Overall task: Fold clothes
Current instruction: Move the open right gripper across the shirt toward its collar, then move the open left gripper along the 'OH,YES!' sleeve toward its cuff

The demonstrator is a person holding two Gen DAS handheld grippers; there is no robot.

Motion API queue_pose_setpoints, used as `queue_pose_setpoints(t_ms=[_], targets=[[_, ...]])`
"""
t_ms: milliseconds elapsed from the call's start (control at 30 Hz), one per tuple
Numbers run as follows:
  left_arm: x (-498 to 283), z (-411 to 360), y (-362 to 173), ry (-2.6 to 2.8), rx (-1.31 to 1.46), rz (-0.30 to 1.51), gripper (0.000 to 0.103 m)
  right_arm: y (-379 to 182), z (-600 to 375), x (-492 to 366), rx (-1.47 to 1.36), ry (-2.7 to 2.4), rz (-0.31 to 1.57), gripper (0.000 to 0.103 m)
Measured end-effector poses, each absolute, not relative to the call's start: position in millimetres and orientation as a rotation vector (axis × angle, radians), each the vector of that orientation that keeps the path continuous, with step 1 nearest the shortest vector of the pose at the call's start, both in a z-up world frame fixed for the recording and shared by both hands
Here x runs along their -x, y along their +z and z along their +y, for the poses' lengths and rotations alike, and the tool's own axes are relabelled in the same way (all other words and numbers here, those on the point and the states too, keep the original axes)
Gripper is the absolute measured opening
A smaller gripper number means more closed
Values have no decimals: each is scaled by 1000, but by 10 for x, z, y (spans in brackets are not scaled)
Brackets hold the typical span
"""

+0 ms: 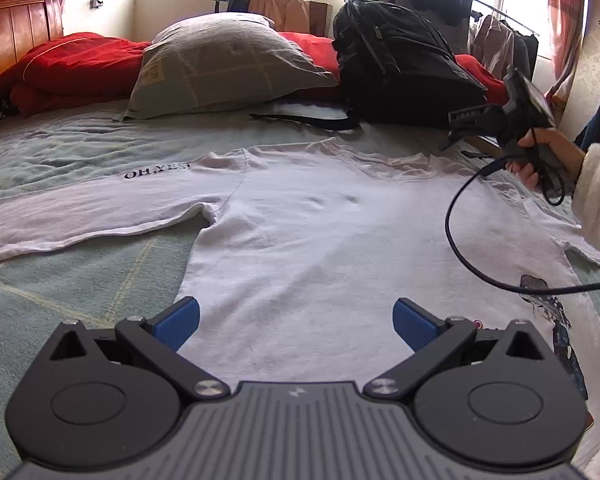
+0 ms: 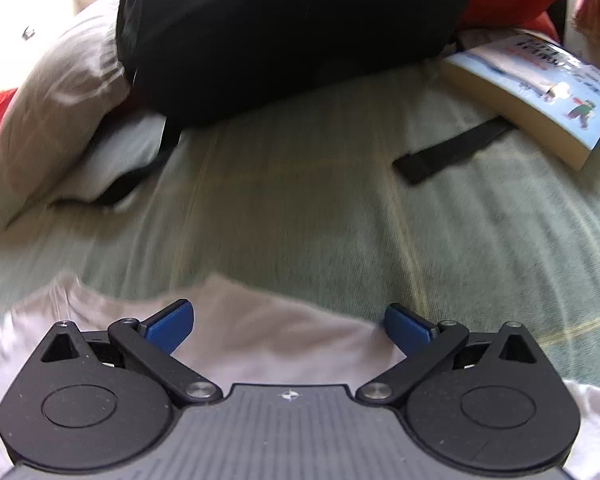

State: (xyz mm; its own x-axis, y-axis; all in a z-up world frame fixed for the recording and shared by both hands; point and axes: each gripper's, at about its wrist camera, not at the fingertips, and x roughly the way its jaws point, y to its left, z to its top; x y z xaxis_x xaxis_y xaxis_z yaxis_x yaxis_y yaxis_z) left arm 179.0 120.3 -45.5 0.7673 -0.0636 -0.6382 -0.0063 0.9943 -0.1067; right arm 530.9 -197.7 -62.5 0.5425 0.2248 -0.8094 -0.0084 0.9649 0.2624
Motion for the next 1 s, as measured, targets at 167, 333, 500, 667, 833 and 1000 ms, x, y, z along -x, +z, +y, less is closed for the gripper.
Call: queue_pose_setpoints(t_ms=[167,333,500,667,833,1000], targets=[[-1839,1209,-520,-38,110,716,102,-468,-1797,-5054,-219,223,1050,103],[-1850,1251,-597,-72,160,745,102,-759,-1585,-5037,-135,251,1097,103],[-1855,1304,-732,-85,208,798,102,-747,-1564,-5231,-154,173,1009,103],[-1847,1351,-675,-68,180,818,102,-528,-1375,-5016,-147,206,962,103],[-2016,1493,-445,-26,118,830,102,-441,-1005,-4737,-7,267,948,103],[-2519,1685,-155,-22,171,811,102,-613,-799,-4650,34,269,935,103]])
